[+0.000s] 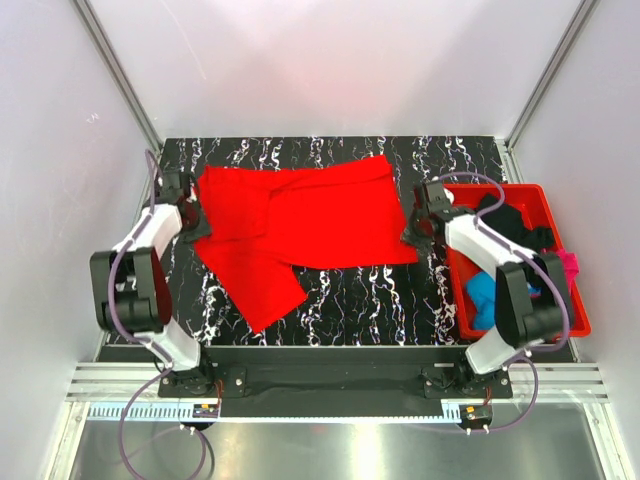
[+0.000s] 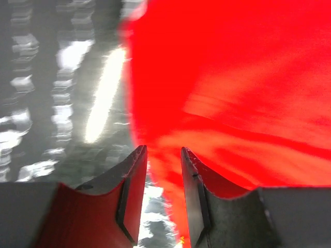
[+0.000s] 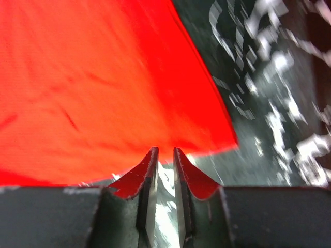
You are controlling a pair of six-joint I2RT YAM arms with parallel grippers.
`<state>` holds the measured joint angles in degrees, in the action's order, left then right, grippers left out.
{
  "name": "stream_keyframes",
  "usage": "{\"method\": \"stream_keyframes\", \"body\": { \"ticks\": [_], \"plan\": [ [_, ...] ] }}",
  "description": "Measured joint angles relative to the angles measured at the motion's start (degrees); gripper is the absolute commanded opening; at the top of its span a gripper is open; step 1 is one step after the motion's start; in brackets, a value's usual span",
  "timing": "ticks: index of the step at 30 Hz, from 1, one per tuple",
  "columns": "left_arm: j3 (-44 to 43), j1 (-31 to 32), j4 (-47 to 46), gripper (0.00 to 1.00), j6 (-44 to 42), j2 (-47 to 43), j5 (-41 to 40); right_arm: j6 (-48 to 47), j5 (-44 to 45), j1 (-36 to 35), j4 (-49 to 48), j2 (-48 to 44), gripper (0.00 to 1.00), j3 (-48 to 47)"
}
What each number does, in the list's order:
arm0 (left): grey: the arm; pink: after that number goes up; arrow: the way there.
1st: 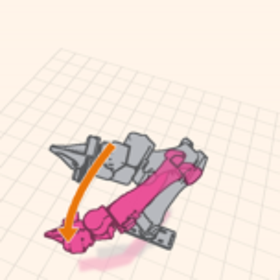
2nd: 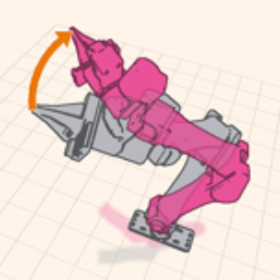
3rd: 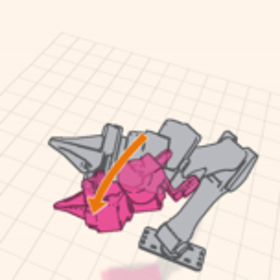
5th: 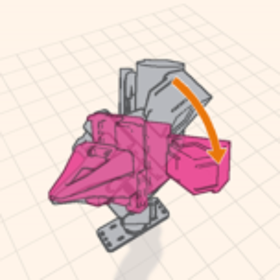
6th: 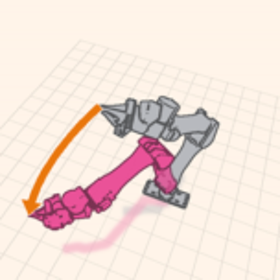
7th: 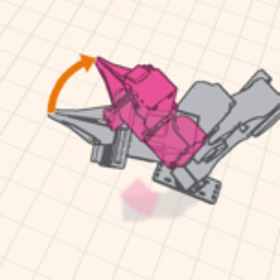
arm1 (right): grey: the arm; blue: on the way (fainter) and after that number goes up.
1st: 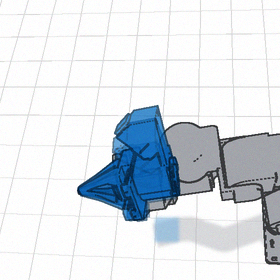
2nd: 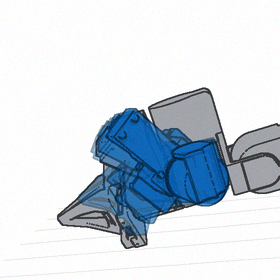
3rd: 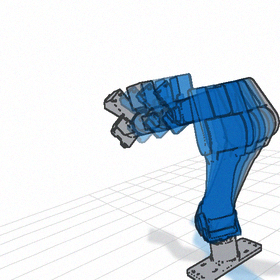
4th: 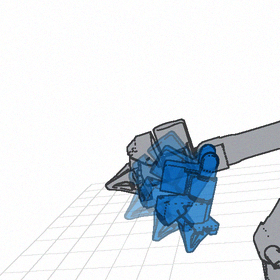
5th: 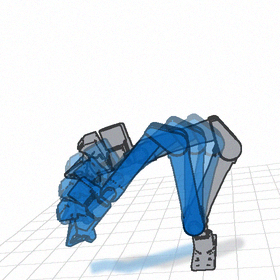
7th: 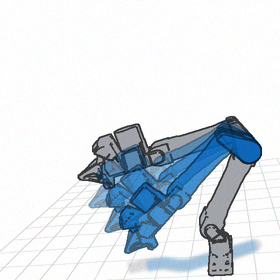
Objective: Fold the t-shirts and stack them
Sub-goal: Fold the tshirt
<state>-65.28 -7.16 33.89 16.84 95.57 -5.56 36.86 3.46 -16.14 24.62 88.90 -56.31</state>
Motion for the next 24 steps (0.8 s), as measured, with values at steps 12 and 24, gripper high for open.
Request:
{"method": "stream_keyframes", "body": {
  "ticks": [12,24],
  "plan": [
    [16.85,6.29,-8.26,0.31,10.84,-5.16,11.13,-1.92,1.18,0.02,-2.45,11.52,0.17,-2.4],
    [13.75,5.77,2.86,0.41,15.02,-10.23,-1.33,0.48,-0.55,-1.27,2.23,-0.83,0.32,6.73]
  ]
}}
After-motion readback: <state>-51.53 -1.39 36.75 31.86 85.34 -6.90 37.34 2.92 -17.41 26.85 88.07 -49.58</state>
